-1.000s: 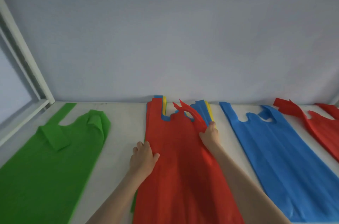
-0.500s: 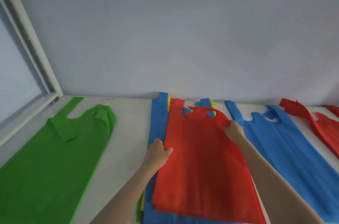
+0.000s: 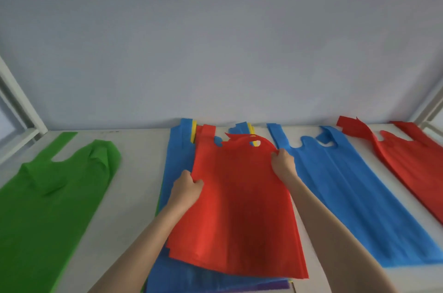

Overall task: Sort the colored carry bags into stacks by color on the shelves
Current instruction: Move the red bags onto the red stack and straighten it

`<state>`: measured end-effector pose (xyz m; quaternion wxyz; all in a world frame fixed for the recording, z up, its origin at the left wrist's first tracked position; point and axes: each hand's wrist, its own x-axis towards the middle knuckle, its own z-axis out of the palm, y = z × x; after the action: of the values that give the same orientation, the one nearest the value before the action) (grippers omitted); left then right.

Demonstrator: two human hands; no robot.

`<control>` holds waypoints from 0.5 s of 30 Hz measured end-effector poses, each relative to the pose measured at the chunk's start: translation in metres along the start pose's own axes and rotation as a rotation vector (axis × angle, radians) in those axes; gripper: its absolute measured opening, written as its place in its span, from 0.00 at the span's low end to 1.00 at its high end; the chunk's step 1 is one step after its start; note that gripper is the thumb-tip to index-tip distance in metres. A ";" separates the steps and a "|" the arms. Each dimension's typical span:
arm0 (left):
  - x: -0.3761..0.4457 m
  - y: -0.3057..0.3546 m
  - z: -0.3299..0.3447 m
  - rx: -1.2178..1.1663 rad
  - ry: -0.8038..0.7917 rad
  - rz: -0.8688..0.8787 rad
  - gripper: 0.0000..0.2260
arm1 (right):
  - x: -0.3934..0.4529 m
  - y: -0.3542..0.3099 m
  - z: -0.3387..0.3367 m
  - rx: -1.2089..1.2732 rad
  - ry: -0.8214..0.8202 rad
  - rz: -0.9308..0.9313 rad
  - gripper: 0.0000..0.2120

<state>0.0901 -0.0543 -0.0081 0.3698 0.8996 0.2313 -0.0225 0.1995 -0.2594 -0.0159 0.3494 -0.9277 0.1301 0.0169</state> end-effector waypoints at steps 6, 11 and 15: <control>-0.015 0.113 0.023 -0.175 0.090 0.136 0.06 | 0.066 0.024 -0.095 -0.014 0.065 -0.147 0.17; -0.039 0.236 0.096 -0.345 0.154 0.234 0.07 | 0.138 0.080 -0.233 -0.044 0.164 -0.237 0.17; -0.066 0.323 0.171 -0.446 0.108 0.265 0.03 | 0.180 0.142 -0.330 -0.066 0.237 -0.249 0.17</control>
<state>0.1937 -0.3967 0.0932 0.5457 0.8182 0.1304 0.1258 0.3181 -0.6184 0.1200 0.3004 -0.9431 0.0537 -0.1318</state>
